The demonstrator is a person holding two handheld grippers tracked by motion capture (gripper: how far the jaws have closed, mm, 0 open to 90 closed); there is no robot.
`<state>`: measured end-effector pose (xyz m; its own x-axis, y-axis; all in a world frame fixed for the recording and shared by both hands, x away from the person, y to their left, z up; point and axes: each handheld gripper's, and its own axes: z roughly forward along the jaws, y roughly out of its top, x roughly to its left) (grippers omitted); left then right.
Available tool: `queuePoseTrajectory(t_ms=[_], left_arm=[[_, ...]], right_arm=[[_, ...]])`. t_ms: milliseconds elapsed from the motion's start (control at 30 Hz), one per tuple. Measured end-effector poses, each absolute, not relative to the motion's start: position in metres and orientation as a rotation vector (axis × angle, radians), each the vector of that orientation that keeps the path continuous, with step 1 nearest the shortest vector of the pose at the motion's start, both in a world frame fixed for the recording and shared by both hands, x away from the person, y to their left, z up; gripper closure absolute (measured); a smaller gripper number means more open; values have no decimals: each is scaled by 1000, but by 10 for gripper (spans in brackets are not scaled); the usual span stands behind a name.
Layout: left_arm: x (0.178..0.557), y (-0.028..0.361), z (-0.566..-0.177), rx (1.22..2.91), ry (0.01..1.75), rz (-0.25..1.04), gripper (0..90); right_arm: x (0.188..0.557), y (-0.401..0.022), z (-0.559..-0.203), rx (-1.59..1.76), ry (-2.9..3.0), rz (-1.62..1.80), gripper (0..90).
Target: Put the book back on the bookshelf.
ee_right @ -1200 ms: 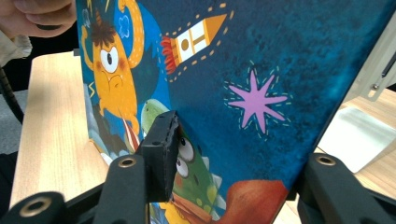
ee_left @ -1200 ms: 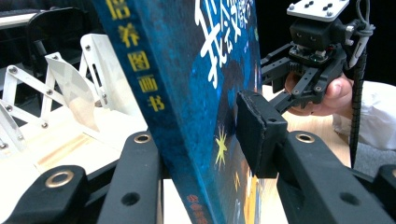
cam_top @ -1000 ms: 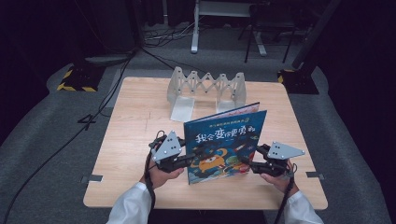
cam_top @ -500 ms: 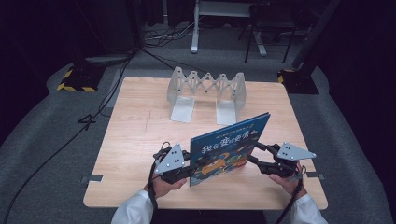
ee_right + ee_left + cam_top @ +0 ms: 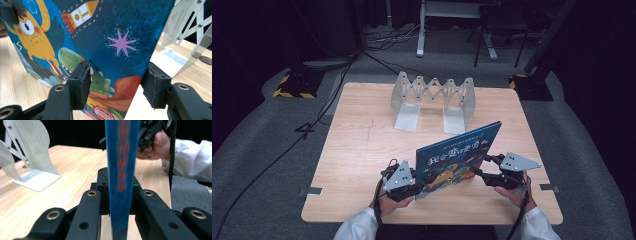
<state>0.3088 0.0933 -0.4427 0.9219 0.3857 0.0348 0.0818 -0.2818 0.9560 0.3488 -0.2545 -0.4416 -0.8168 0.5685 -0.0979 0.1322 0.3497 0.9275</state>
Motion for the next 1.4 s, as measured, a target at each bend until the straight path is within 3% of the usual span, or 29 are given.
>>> queuePoseTrajectory(t_ms=[467, 633, 900, 1400], left_arm=[[311, 85, -460, 1891, 333, 325, 783], [311, 82, -458, 1900, 344, 326, 816], [316, 73, -458, 1898, 342, 360, 827], [325, 70, -452, 1836, 353, 371, 802]], right_arm=[[349, -256, -446, 618, 2226, 1475, 452], [350, -256, -448, 632, 2223, 1478, 449], [354, -256, -452, 683, 2234, 1443, 381], [364, -258, -450, 764, 2232, 1458, 411]])
